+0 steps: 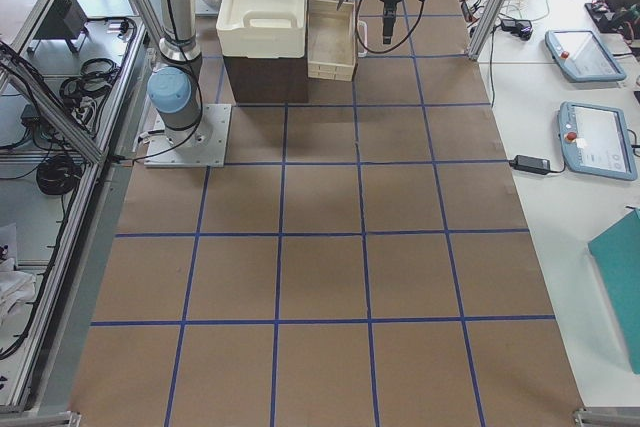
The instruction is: Place scissors in drawer with both arms
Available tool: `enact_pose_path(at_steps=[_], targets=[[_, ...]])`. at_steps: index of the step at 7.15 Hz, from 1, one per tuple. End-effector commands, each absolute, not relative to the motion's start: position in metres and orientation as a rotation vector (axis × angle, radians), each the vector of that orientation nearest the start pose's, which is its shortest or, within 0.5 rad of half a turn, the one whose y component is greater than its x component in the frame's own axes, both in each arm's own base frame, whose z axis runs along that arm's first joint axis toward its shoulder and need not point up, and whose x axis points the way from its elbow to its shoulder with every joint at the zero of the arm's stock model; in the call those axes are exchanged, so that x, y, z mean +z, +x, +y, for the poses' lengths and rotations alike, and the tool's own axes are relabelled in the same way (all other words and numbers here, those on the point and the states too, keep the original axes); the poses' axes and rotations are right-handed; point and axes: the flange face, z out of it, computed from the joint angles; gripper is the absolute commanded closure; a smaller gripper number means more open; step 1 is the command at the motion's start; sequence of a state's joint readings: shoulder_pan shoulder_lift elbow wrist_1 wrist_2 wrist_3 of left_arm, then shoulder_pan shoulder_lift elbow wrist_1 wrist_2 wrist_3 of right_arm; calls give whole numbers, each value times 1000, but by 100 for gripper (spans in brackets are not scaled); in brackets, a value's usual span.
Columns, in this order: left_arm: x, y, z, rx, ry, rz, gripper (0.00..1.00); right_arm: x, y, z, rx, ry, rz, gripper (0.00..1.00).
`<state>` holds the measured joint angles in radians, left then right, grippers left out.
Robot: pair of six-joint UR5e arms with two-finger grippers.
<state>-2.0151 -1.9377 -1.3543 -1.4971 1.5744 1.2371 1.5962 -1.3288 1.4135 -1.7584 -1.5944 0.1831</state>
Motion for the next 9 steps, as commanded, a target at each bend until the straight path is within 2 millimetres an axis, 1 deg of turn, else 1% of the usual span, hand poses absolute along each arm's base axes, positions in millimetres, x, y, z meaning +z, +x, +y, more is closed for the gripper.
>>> enact_pose_path(at_steps=[1,2,3,5,6,7,9], targets=[[378,-437,-497,-105,-2308,-2046,100,451,145,-587,-180,9,3159,0],[371,-444,-494,-120,-2301,-2044,100,452,143,-587,-186,-113,3162,0],[366,-447,-494,-120,-2283,-2036,100,454,143,-586,-191,-121,3168,0],[359,-450,-487,-145,-2264,-2014,100,455,141,-588,-212,-109,3154,0],[359,-451,-488,-144,-2263,-2013,100,454,134,-590,-208,-95,3155,0],[348,-452,-490,-165,-2255,-2011,100,452,126,-591,-195,-76,3157,0],[344,-453,-490,-172,-2243,-2002,99,450,124,-591,-186,-71,3158,0]])
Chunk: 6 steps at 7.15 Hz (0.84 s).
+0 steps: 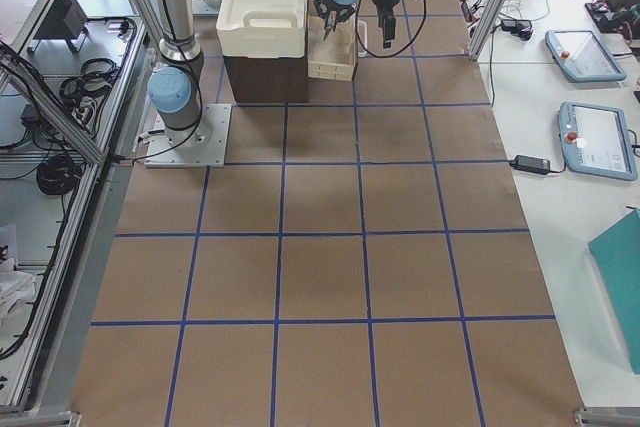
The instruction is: Place scissors in drawer with both arms
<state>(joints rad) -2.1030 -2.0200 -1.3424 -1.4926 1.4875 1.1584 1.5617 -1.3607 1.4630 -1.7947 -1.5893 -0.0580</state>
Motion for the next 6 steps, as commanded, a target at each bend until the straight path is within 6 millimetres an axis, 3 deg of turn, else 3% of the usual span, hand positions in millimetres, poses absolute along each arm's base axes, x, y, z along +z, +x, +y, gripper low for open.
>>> enact_pose_path(at_steps=[1,3,6], targets=[[342,-456,-485,-181,-2220,-2020,73,450,123,-591,-181,-69,3160,0],[345,-463,-476,-179,-2212,-2032,16,449,123,-591,-176,-69,3160,0],[372,-456,-475,-102,-2182,-2066,16,446,122,-589,-166,-64,3160,0]])
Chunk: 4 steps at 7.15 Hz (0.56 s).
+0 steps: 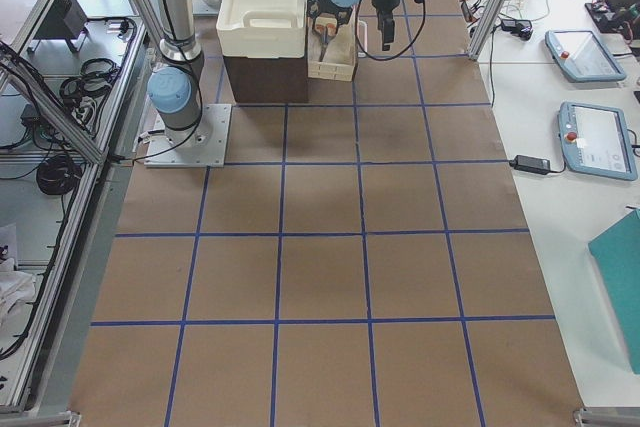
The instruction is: Place scissors in drawer with both arms
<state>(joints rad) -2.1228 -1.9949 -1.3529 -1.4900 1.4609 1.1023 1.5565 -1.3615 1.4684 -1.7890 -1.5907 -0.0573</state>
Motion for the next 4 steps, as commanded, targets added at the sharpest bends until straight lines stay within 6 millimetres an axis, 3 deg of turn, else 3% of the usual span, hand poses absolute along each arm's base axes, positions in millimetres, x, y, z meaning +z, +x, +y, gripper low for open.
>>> enact_pose_path(at_steps=[1,3,4], targets=[[390,-434,-486,-59,-2142,-2132,15,446,123,-589,-171,-66,3160,0],[430,-376,-511,22,-1847,-2406,14,449,131,-586,-174,-71,3153,0],[452,-360,-508,55,-1637,-2560,7,451,139,-584,-180,-77,3103,0]])
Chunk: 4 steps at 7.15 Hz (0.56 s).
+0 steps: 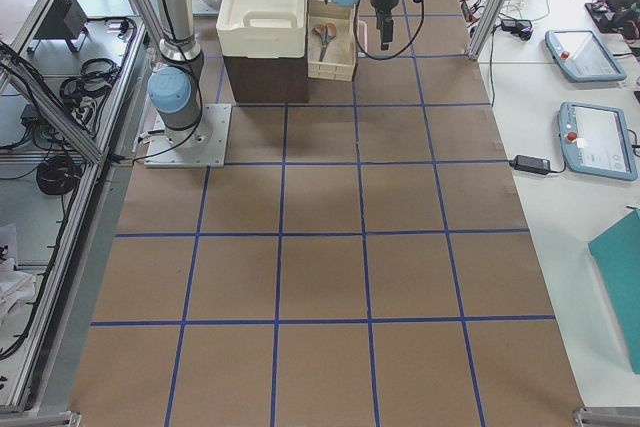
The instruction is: Place scissors in drawer with both arms
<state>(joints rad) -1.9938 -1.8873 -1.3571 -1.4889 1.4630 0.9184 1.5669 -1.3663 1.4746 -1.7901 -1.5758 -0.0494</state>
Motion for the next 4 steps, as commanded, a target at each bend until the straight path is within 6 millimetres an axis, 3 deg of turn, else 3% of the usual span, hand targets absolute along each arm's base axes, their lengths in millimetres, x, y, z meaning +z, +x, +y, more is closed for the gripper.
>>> enact_pose_path(at_steps=[1,2,4], targets=[[475,-344,-505,-107,1515,2851,0,452,148,-582,-176,-86,3061,0],[496,-317,-509,-157,1255,2971,0,451,147,-582,-171,-86,3067,0],[542,-283,-494,-265,842,3098,0,451,146,-580,-153,-87,3078,0]])
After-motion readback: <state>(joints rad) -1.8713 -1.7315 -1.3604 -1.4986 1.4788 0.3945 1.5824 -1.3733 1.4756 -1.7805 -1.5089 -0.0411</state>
